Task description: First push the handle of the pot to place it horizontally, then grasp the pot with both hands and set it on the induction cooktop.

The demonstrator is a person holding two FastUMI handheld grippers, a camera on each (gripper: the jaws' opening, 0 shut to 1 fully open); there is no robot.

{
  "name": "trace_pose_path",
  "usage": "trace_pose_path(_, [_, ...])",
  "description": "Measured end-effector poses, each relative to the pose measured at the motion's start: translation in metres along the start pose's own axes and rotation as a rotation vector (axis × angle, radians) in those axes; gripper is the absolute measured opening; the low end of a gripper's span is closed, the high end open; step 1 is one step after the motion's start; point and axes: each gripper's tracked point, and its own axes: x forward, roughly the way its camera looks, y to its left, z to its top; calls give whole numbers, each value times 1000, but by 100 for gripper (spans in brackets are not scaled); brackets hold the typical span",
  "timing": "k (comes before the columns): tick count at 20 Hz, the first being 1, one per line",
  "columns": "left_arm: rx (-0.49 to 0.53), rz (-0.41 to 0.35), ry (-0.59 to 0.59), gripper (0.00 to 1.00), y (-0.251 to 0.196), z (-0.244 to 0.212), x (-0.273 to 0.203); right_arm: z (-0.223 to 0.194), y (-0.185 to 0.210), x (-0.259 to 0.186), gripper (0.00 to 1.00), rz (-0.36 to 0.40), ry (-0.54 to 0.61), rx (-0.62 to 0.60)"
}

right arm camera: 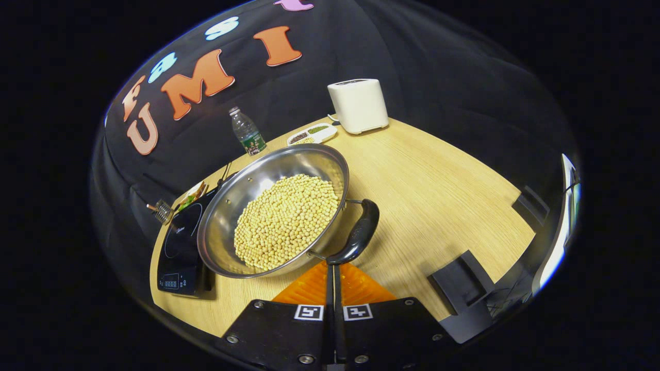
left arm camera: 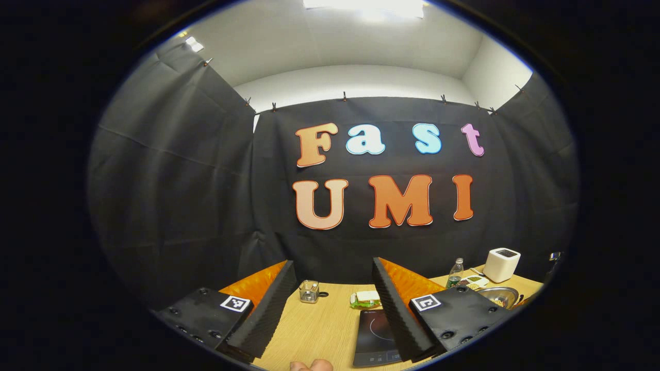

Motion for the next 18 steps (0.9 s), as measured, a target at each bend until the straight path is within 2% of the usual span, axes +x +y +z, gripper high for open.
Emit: trace_pose_path(18, [-8,0,9,99,-5,-6,20,43,-27,37,0,-74,-5,81])
